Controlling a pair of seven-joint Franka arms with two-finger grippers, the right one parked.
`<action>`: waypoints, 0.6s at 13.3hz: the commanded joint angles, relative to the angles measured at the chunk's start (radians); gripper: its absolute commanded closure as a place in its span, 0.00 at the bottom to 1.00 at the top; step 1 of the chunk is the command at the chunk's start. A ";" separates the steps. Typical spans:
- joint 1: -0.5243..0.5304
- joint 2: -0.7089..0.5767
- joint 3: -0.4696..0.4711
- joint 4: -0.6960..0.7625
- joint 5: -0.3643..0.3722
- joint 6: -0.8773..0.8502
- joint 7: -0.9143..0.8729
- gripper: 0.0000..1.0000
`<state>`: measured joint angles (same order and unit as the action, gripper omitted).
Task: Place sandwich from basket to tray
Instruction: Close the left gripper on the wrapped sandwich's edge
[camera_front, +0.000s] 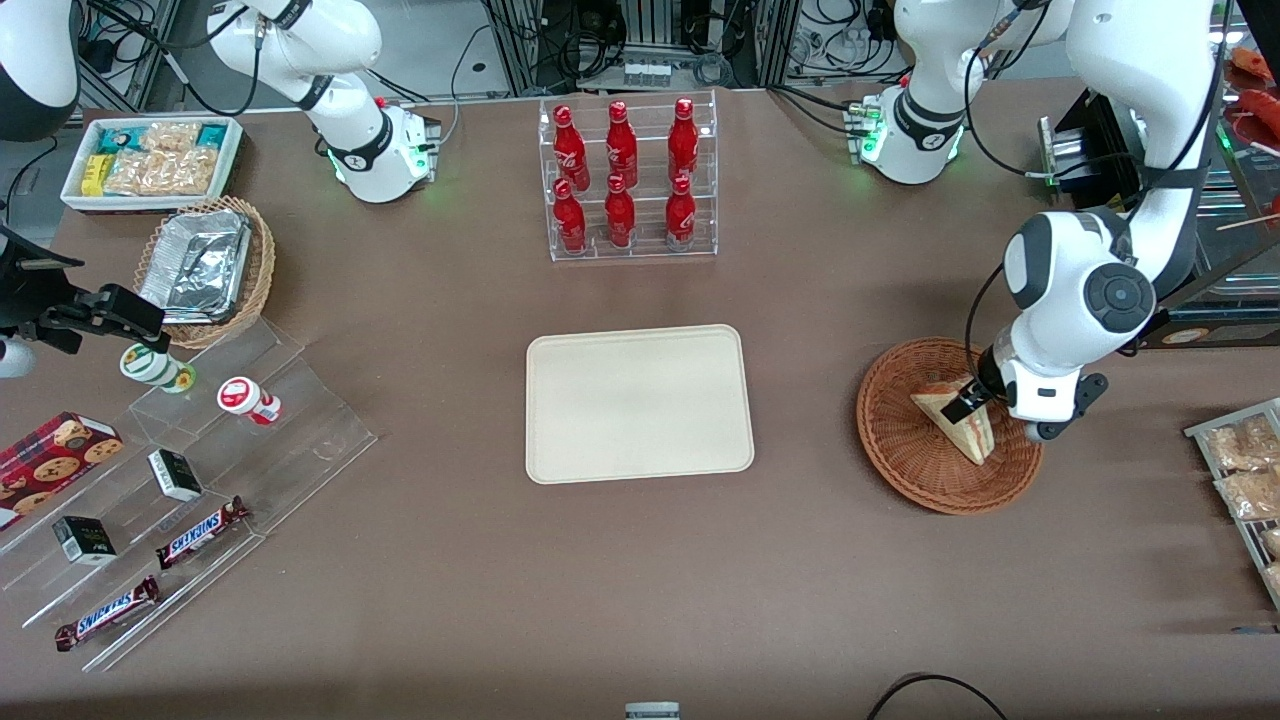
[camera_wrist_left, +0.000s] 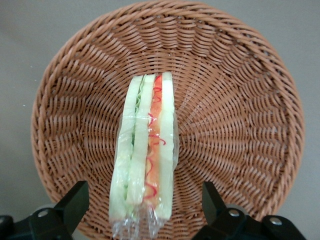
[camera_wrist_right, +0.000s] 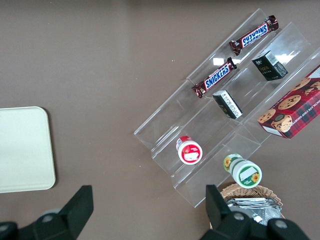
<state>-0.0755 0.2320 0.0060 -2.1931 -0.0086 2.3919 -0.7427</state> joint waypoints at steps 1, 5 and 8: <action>-0.012 0.032 0.005 -0.001 -0.007 0.030 -0.027 0.00; -0.012 0.046 0.005 -0.001 -0.007 0.018 -0.050 0.66; -0.013 0.012 0.005 0.007 -0.001 -0.054 -0.049 1.00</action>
<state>-0.0755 0.2774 0.0060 -2.1906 -0.0085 2.3863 -0.7715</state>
